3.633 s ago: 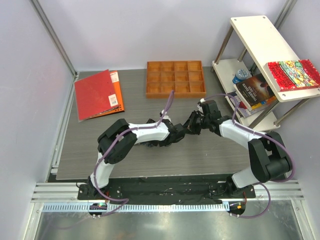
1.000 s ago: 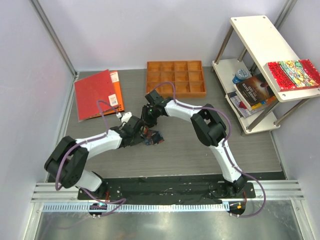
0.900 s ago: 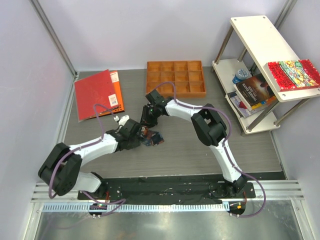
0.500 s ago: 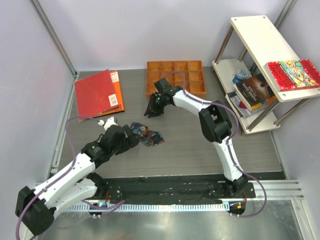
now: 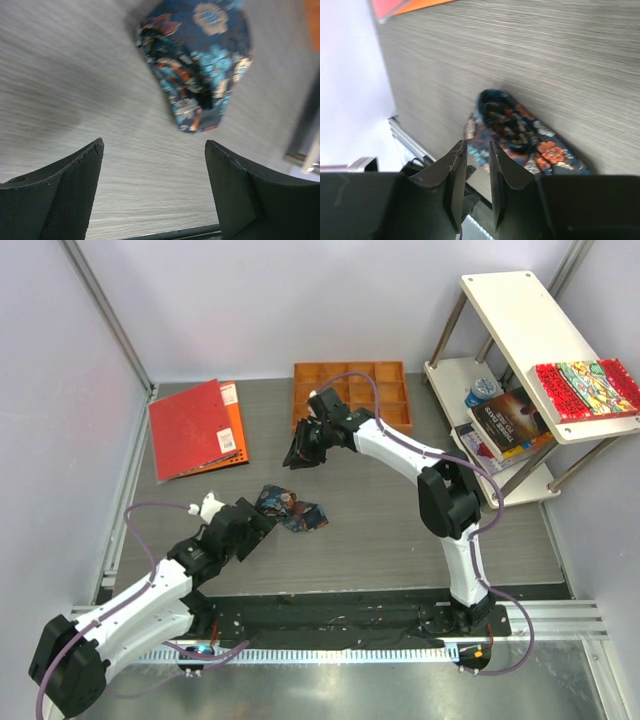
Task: Roll the ties
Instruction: Roll the tie at the center of the board.
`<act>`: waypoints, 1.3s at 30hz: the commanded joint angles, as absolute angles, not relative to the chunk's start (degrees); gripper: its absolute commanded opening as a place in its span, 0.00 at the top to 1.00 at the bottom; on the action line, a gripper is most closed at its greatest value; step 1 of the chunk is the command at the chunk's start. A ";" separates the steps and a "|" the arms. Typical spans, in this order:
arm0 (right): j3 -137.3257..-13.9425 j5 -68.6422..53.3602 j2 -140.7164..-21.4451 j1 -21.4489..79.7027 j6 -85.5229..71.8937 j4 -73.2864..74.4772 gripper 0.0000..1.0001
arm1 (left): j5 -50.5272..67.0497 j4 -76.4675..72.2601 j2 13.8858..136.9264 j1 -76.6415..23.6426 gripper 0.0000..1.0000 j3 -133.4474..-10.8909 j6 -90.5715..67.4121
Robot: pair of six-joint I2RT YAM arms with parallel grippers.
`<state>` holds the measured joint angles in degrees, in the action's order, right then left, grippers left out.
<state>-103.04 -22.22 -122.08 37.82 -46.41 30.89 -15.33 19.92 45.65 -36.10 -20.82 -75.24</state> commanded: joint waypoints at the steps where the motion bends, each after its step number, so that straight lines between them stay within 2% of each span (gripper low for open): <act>1: -102.57 -24.16 -117.25 39.37 -44.30 28.13 0.69 | -19.15 13.80 43.51 -35.95 0.19 -20.48 -78.22; 11: -95.63 -25.40 -117.25 44.73 -44.82 24.09 0.73 | -19.34 11.52 41.92 -35.16 0.16 -18.28 -76.64; 20: -86.93 -24.17 -117.33 45.18 -45.09 19.96 0.76 | -19.16 10.20 43.77 -34.37 0.15 -18.19 -75.85; 25: -83.07 -23.73 -116.90 45.18 -45.00 18.46 0.77 | -17.85 2.84 46.75 -34.19 0.14 -15.91 -75.94; 35: -80.16 -26.10 -116.02 44.12 -46.40 15.12 0.78 | -18.11 -7.55 55.01 -33.66 0.14 -15.64 -74.71; 39: -80.86 -27.77 -113.56 44.12 -47.20 14.85 0.77 | -17.75 -2.40 55.20 -33.49 0.14 -18.70 -73.49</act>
